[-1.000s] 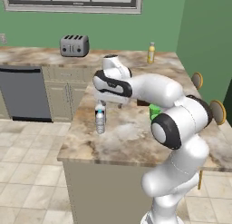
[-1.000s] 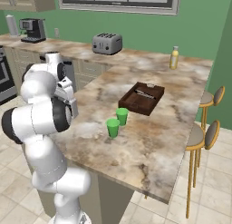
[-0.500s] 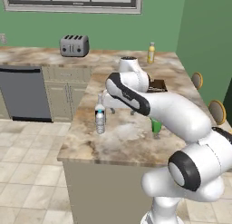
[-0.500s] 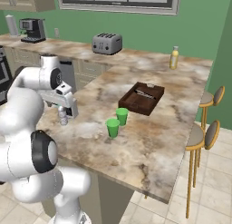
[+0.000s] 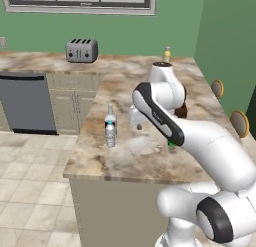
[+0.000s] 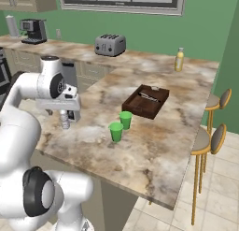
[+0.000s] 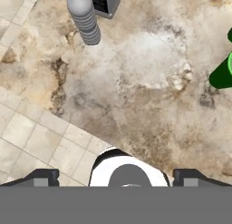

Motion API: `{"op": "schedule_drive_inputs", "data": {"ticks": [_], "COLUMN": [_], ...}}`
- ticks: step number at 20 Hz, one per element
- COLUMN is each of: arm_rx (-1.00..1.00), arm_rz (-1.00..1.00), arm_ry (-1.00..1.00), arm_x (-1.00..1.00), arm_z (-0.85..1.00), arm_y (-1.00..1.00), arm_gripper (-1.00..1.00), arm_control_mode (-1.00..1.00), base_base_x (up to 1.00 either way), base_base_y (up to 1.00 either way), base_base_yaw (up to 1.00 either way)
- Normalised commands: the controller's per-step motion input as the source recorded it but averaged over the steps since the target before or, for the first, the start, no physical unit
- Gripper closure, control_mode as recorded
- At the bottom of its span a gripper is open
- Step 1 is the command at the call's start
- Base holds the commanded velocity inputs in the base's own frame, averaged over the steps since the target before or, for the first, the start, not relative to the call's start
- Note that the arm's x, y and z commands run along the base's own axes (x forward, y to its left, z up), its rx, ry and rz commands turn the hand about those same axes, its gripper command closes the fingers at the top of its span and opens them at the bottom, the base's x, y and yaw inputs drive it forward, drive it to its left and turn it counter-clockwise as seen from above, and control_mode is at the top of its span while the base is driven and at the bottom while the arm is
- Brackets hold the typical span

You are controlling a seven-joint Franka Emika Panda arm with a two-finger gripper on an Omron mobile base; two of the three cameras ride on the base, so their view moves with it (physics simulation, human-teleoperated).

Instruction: Place the drinks on the dining counter in a tight cluster.

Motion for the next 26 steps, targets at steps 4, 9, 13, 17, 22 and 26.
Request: {"op": "schedule_drive_inputs", "data": {"ticks": [4, 9, 13, 17, 22, 26], "arm_rx": [0.01, 0.0, 0.02, 0.0, 0.0, 0.0], "arm_rz": [0.06, 0.0, -0.04, 0.0, 0.0, 0.0], "arm_ry": [-0.11, 0.0, -0.02, 0.0, 0.0, 0.0], "arm_x": [-0.29, -0.13, -0.43, 0.0, 0.0, 0.0], "arm_z": [0.0, 0.0, 0.0, 0.0, 0.0, 0.0], "arm_y": [-0.19, 0.0, -0.15, 0.0, 0.0, 0.0], "arm_gripper": [-1.0, -1.0, -1.0, -1.0, -1.0, -1.0], "arm_control_mode": [-1.0, -1.0, -1.0, 1.0, 1.0, 1.0], "base_base_x": [0.0, 0.0, 0.0, -1.0, -0.88, -0.48], "base_base_y": [0.0, 0.0, 0.0, -0.54, -0.66, -0.89], "base_base_yaw": [0.0, 0.0, 0.0, -0.16, -0.24, -0.04]}}
